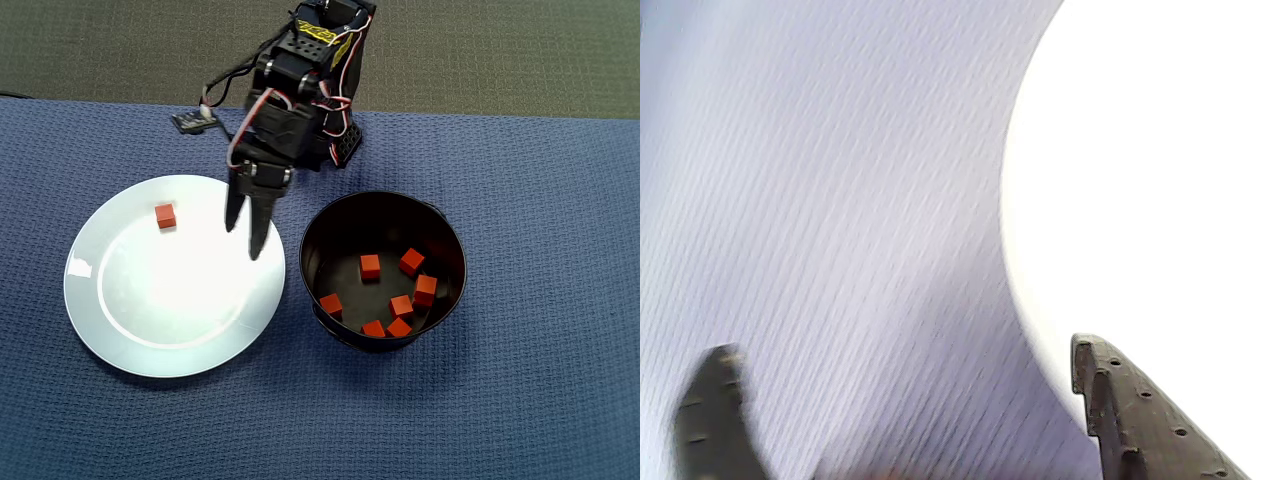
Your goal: Pick up the red cubes from the white plate and place them in the black recipient
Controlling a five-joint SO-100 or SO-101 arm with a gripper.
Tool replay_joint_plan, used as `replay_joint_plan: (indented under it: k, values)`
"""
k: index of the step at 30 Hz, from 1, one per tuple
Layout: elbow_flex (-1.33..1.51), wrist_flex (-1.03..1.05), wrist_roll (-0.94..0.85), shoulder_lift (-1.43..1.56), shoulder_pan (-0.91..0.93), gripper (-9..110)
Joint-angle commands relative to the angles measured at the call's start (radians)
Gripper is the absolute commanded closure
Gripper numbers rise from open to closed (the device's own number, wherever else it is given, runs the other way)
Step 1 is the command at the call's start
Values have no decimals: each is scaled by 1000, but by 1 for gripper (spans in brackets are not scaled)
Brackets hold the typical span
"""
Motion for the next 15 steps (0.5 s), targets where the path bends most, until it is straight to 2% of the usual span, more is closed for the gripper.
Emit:
replay_joint_plan:
  k: [1, 9, 15]
  values:
    - [12, -104, 5, -5, 69, 67]
    - [58, -132, 15, -14, 74, 65]
    - [89, -66, 14, -6, 132, 73]
